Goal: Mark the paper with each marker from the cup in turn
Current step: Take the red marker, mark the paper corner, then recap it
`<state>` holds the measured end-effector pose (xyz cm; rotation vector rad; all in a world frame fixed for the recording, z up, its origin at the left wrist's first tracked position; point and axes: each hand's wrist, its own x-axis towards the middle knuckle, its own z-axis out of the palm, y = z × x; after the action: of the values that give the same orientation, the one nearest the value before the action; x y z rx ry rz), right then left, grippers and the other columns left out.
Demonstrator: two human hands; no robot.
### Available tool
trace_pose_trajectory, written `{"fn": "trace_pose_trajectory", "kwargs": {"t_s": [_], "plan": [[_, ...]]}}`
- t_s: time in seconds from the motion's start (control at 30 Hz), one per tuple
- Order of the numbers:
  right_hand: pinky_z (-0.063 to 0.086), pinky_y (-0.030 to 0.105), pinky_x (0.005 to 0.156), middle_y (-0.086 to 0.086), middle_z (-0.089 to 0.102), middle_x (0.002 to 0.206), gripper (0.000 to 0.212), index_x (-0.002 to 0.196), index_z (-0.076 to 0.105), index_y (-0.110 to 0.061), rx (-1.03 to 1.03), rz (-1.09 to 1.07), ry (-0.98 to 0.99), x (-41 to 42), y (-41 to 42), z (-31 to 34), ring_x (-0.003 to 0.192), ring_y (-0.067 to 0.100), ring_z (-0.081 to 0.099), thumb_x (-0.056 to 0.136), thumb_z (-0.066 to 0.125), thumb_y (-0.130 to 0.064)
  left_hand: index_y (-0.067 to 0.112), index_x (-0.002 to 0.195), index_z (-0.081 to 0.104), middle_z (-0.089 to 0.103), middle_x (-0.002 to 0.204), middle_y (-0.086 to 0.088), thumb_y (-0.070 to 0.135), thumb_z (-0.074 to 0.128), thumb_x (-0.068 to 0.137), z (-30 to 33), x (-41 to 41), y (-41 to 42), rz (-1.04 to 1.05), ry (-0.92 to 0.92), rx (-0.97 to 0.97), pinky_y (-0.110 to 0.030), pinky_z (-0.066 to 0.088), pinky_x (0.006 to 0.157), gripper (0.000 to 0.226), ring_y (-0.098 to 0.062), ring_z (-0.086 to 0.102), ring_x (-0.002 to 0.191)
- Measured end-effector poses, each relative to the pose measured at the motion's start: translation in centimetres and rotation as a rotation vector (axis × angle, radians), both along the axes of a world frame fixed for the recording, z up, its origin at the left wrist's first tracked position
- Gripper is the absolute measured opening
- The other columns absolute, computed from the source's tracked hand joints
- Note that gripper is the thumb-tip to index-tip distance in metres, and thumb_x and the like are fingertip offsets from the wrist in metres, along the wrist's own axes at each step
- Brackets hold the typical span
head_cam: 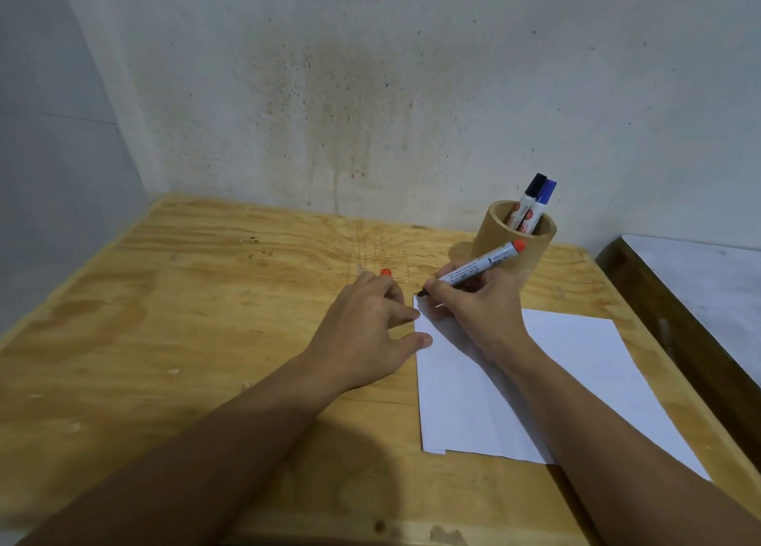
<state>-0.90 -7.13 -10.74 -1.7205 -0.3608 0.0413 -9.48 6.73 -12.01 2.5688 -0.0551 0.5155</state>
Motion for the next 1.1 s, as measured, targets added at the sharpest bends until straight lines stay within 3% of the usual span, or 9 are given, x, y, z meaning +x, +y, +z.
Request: {"fn": "trace_pose_trajectory", "kwargs": {"t_s": [0.23,0.4,0.57,0.77,0.93,1.1], "plan": [[0.056,0.02,0.065,0.011,0.069,0.074,0.008,0.077,0.067,-0.001,0.001,-0.011,-0.044,-0.04,-0.15,-0.19,0.069,0.012,0.068,0.079,0.073,0.004,0.023,0.109,0.07,0.053,0.095,0.009,0.05,0.067,0.076,0.08,-0.02,-0.09,0.008,-0.006,-0.007,-0.03,0.04,0.084,0.042,-0.012,0.042,0.096],[0.054,0.017,0.06,0.013,0.066,0.073,0.007,0.079,0.066,0.004,0.027,0.02,-0.05,-0.16,-0.08,-0.25,0.065,0.008,0.066,0.08,0.072,0.007,0.023,0.109,0.07,0.053,0.095,0.008,0.05,0.068,0.075,0.11,-0.07,-0.09,0.016,-0.004,-0.016,-0.027,0.037,0.081,0.043,-0.011,0.041,0.094],[0.056,0.02,0.062,0.017,0.069,0.076,0.008,0.08,0.067,0.007,-0.022,0.023,-0.076,0.0,-0.25,-0.39,0.068,0.012,0.068,0.079,0.074,0.003,0.023,0.109,0.07,0.053,0.095,0.008,0.049,0.068,0.075,0.19,-0.18,-0.18,0.02,-0.006,-0.024,-0.03,0.041,0.084,0.043,-0.011,0.041,0.094],[0.06,0.034,0.066,0.023,0.07,0.078,0.008,0.076,0.067,0.003,-0.046,0.028,-0.081,0.09,-0.21,-0.46,0.07,0.02,0.069,0.079,0.074,0.003,0.024,0.11,0.069,0.055,0.097,0.007,0.05,0.067,0.076,0.3,-0.22,-0.26,0.027,0.008,-0.012,-0.03,0.042,0.084,0.043,-0.011,0.041,0.095],[0.058,0.029,0.06,0.03,0.068,0.076,0.008,0.076,0.064,0.011,-0.031,0.054,-0.073,-0.02,-0.26,-0.35,0.065,0.025,0.068,0.078,0.072,0.009,0.024,0.108,0.07,0.055,0.095,0.006,0.049,0.067,0.076,0.29,-0.3,-0.34,0.027,0.002,-0.006,-0.035,0.043,0.088,0.041,-0.012,0.043,0.094],[0.059,0.029,0.06,0.024,0.069,0.073,0.009,0.073,0.065,0.004,-0.023,0.063,-0.075,0.04,-0.3,-0.44,0.064,0.021,0.069,0.077,0.072,0.007,0.024,0.108,0.07,0.055,0.095,0.007,0.05,0.067,0.076,0.1,-0.18,-0.25,0.026,-0.002,0.001,-0.036,0.042,0.092,0.041,-0.012,0.044,0.095]]}}
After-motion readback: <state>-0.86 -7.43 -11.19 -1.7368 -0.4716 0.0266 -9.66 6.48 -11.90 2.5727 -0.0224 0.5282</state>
